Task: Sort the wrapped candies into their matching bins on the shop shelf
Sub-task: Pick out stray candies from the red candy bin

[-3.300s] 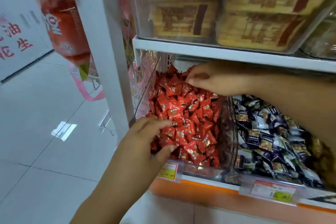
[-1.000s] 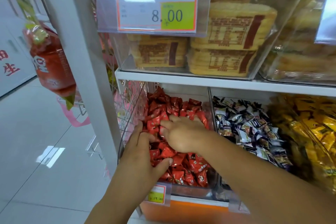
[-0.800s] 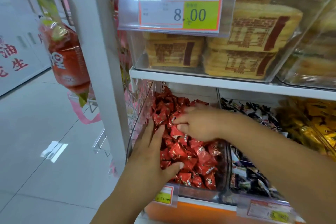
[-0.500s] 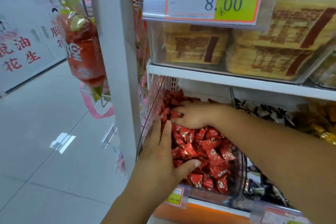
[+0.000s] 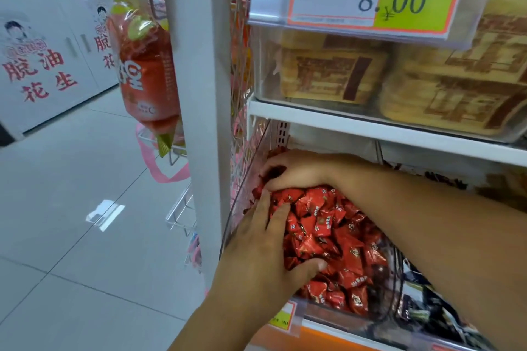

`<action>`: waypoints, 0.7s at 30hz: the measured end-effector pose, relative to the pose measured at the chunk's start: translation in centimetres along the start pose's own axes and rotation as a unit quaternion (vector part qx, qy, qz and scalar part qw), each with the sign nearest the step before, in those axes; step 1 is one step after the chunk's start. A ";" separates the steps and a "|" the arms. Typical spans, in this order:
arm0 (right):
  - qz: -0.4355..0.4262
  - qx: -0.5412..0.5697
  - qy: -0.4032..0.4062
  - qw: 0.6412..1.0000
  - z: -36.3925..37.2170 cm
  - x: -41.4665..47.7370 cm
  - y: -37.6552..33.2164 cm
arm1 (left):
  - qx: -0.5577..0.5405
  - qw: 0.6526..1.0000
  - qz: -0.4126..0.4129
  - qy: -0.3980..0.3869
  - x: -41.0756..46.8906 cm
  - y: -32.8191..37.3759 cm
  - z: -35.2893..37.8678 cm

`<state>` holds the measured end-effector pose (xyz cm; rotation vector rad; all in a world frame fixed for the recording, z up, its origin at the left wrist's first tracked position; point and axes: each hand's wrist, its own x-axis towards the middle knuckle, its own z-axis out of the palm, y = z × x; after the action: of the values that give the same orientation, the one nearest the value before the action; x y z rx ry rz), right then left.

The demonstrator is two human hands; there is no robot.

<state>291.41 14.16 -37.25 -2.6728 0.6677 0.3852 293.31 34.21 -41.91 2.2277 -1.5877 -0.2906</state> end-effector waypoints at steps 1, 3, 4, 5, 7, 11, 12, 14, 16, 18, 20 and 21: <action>0.001 -0.033 -0.024 0.999 0.3 -0.1 0.6 | 0.007 1.000 0.001 0.000 0.0 0.0 0.1; -0.005 -0.095 -0.058 0.994 -0.2 -1.1 1.7 | 0.016 1.000 0.005 -0.003 -0.1 0.1 0.2; -0.006 -0.115 -0.076 0.990 -0.7 -1.8 2.1 | 0.019 1.000 0.006 -0.005 -0.2 0.2 0.3; -0.002 -0.122 -0.091 0.988 -1.3 -2.5 2.4 | 0.020 1.000 0.007 -0.006 -0.3 0.2 0.3; 0.007 -0.097 -0.095 0.991 -2.7 -3.8 2.5 | 0.018 1.000 0.007 -0.010 -0.2 0.4 0.2; -0.015 -0.024 0.012 1.000 -3.0 -2.5 0.6 | 0.004 1.000 0.011 -0.018 0.1 0.7 -0.1; -0.022 -0.035 0.011 0.999 -2.5 -1.5 -0.1 | 0.004 1.000 0.014 -0.017 0.1 0.7 -0.1; -0.014 -0.068 -0.037 0.997 -0.8 0.6 -0.7 | 0.002 1.000 0.014 -0.013 0.1 0.6 0.0; 0.011 -0.114 -0.101 0.988 0.6 1.8 -0.7 | 0.000 1.000 0.016 -0.005 0.2 0.4 0.4; 0.012 -0.148 -0.136 0.979 1.0 2.0 -0.3 | -0.004 1.000 0.019 0.001 0.2 0.4 0.9; -0.005 -0.173 -0.140 0.975 0.7 1.4 0.4 | 0.003 1.000 0.020 0.001 0.0 0.6 1.1; -0.011 -0.183 -0.135 0.974 0.5 0.9 0.8 | 0.008 1.000 0.018 0.001 0.0 0.7 1.1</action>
<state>291.73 13.34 -38.23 -2.8825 0.5239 0.9274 292.30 33.83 -42.58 2.2076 -1.6336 -0.2662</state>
